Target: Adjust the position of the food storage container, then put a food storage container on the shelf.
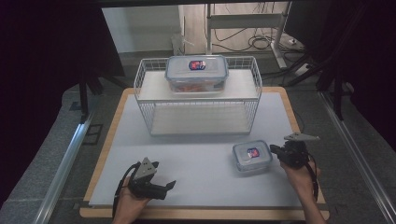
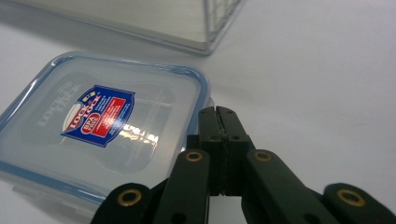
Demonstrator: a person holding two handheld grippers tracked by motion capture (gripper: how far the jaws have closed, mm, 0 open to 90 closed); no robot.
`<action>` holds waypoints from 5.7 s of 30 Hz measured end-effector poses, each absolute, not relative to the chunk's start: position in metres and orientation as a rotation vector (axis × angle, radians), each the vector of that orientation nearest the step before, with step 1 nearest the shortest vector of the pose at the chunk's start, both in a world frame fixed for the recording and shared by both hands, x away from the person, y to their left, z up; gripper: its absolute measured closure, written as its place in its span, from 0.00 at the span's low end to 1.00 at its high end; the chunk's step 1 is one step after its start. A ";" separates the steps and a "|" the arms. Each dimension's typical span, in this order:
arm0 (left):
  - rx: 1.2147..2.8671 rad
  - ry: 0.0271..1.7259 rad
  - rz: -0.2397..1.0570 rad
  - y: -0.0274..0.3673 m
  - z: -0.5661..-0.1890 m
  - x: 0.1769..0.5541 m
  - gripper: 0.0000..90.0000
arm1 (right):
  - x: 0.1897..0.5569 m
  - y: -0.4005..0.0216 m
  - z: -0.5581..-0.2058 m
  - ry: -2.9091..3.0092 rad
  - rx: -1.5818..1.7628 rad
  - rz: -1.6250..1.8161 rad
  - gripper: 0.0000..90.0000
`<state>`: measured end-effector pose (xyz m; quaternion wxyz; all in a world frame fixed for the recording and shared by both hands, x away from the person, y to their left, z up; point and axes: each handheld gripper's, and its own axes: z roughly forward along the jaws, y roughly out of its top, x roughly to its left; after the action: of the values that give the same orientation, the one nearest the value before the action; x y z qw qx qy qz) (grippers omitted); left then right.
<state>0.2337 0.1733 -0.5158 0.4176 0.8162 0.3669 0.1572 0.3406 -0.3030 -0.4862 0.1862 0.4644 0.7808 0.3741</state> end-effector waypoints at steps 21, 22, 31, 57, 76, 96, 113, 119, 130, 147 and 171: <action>2.037 0.926 0.357 0.173 -0.517 0.235 0.08 | 0.324 -0.240 -0.490 2.397 1.163 1.117 1.00; 2.038 0.926 0.355 0.173 -0.517 0.236 0.08 | 0.324 -0.237 -0.491 2.403 1.158 1.119 1.00; 2.038 0.927 0.352 0.173 -0.518 0.236 0.08 | 0.320 -0.206 -0.494 2.463 1.084 1.155 1.00; 2.034 0.935 0.355 0.178 -0.519 0.237 0.07 | 0.307 -0.181 -0.493 2.507 0.917 1.155 0.89; 2.031 0.954 0.359 0.181 -0.525 0.239 0.06 | 0.295 -0.211 -0.491 2.455 0.933 1.180 0.48; 2.038 0.985 0.357 0.184 -0.527 0.242 0.06 | 0.300 -0.212 -0.504 2.482 0.899 1.133 0.17; 1.998 1.047 0.278 0.185 -0.515 0.257 0.08 | 0.304 -0.210 -0.496 2.453 0.979 1.157 0.22; 1.983 1.008 0.196 0.175 -0.508 0.274 0.21 | 0.306 -0.204 -0.488 2.491 0.994 1.186 0.32; 2.032 0.983 0.029 0.138 -0.513 0.304 0.18 | 0.322 -0.184 -0.489 2.615 1.038 1.281 0.26; 1.977 1.012 -0.173 0.128 -0.523 0.317 0.24 | 0.342 -0.159 -0.510 2.797 1.216 1.356 0.24; 1.874 0.985 -0.211 0.149 -0.521 0.290 0.58 | 0.315 -0.180 -0.508 2.716 1.255 1.505 0.60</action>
<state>0.2901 0.1485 -0.5213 0.4854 0.7701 0.4048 -0.0865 0.3152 -0.1805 -0.5079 -0.1037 0.3728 0.8065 0.4470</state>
